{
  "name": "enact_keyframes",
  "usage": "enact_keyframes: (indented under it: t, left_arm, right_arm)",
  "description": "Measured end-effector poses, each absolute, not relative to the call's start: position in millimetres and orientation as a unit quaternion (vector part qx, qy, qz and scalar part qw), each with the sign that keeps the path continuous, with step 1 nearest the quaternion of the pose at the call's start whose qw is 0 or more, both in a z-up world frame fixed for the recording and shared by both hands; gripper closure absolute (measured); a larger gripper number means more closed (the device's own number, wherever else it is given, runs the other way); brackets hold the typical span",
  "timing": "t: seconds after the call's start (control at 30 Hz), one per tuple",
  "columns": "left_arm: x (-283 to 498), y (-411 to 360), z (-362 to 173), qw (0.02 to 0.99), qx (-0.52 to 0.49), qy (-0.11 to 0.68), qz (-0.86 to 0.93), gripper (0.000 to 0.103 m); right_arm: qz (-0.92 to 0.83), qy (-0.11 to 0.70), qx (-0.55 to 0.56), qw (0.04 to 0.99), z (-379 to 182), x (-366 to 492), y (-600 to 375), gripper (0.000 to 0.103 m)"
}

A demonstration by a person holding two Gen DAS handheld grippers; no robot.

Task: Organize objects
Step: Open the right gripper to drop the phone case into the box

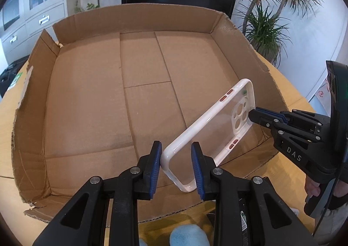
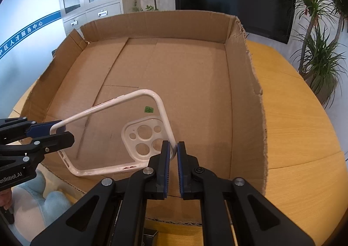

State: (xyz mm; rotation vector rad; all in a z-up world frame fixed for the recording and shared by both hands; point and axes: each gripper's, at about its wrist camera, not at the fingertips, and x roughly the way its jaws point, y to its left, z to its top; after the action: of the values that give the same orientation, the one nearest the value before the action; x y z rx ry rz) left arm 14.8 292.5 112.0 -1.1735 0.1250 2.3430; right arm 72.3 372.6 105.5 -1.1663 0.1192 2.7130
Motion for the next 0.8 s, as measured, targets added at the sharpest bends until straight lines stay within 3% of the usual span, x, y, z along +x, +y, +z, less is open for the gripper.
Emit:
enact_keyframes:
  t: [0.13, 0.23, 0.27, 0.3, 0.37, 0.4, 0.63, 0.8]
  left_arm:
    - [9.2, 291.8, 106.7, 0.256, -0.446, 0.040, 0.857, 0.078]
    - [6.2, 292.0, 100.7, 0.253, -0.460, 0.040, 0.850, 0.062]
    - [6.7, 290.5, 101.0, 0.253, -0.459, 0.036, 0.851, 0.053]
    - [7.7, 288.5, 102.8, 0.253, -0.456, 0.032, 0.852, 0.042]
    - [9.8, 283.2, 109.2, 0.246, -0.444, 0.024, 0.861, 0.025]
    - [10.1, 279.6, 113.2, 0.240, -0.437, 0.022, 0.867, 0.020]
    - [35.7, 241.0, 167.9, 0.218, -0.361, 0.000, 0.907, 0.017]
    - [87.4, 197.7, 204.2, 0.210, -0.304, -0.001, 0.929, 0.010]
  right_arm:
    - [0.911, 0.040, -0.399, 0.094, 101.6, 69.4, 370.2, 0.098]
    - [0.907, 0.048, -0.407, 0.095, 97.4, 67.0, 372.3, 0.092]
    - [0.905, 0.048, -0.412, 0.095, 95.7, 66.4, 372.6, 0.076]
    - [0.902, 0.048, -0.417, 0.099, 94.0, 66.3, 373.2, 0.051]
    - [0.905, 0.061, -0.408, 0.105, 95.5, 71.7, 377.1, 0.023]
    - [0.908, 0.070, -0.398, 0.107, 98.9, 75.7, 379.9, 0.023]
    - [0.931, 0.065, -0.341, 0.118, 135.9, 108.9, 382.0, 0.020]
    - [0.952, 0.044, -0.282, 0.114, 165.8, 148.0, 370.4, 0.017]
